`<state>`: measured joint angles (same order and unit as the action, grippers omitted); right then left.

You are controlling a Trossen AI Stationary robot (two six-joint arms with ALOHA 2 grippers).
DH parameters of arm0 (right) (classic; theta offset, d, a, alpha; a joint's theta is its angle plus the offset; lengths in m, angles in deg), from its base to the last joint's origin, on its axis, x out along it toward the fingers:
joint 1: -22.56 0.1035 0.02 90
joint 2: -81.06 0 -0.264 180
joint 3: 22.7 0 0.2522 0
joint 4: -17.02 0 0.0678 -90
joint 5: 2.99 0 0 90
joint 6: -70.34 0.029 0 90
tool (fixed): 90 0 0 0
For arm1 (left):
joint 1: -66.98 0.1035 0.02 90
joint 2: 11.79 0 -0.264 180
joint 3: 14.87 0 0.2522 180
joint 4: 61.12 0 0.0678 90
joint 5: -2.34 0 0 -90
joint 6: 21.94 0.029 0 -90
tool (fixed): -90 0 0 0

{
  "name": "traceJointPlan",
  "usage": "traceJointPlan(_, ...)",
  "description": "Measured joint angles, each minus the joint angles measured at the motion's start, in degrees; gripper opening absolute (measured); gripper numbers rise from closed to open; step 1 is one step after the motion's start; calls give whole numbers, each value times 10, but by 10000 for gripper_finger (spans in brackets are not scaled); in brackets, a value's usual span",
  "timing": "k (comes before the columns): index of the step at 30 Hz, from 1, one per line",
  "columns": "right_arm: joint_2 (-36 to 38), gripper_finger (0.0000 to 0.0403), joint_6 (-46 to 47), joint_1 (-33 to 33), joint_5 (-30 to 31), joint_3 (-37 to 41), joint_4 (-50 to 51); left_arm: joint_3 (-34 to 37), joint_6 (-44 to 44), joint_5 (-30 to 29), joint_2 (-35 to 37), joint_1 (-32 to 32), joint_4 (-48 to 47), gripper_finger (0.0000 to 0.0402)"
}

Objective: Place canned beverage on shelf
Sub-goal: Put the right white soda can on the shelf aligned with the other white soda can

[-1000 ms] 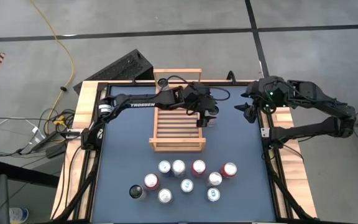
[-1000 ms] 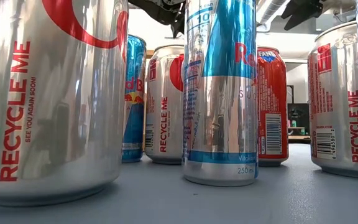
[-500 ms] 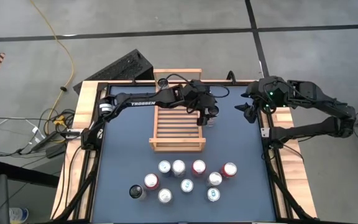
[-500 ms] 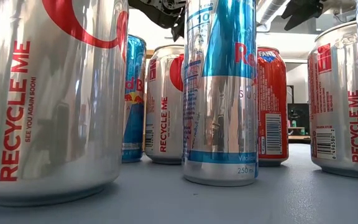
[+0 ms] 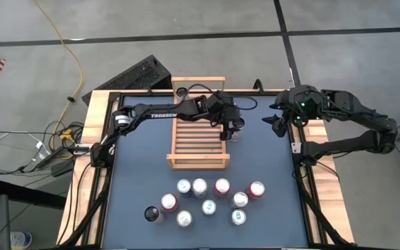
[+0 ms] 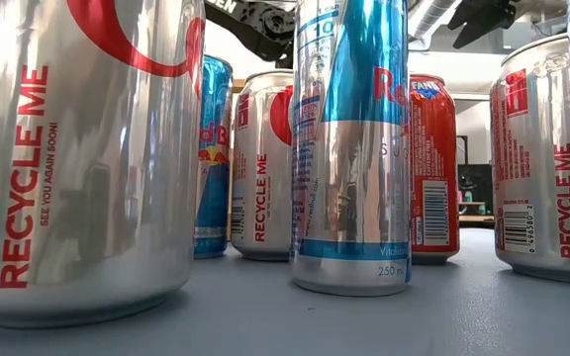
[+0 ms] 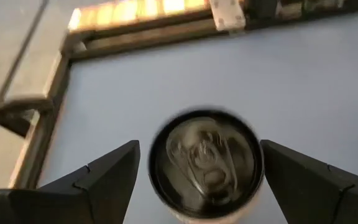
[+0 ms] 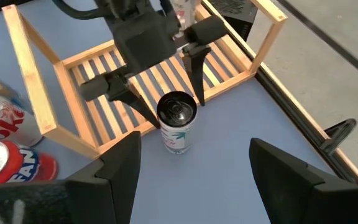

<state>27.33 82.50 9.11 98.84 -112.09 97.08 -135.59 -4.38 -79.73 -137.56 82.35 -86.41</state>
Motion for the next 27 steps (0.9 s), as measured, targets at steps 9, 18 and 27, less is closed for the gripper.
traceJointPlan(9, 0, 271, 0, 14, 1, 0, 0, 0, 2, 4, 0, 0, -16, 316)
traceJointPlan(18, 0, 271, 0, 23, 1, 0, 0, 0, 2, 3, 0, 0, -21, 316)
traceJointPlan(27, 0, 271, 0, 23, 2, 0, 0, 0, 2, 7, 0, 0, -17, 290)
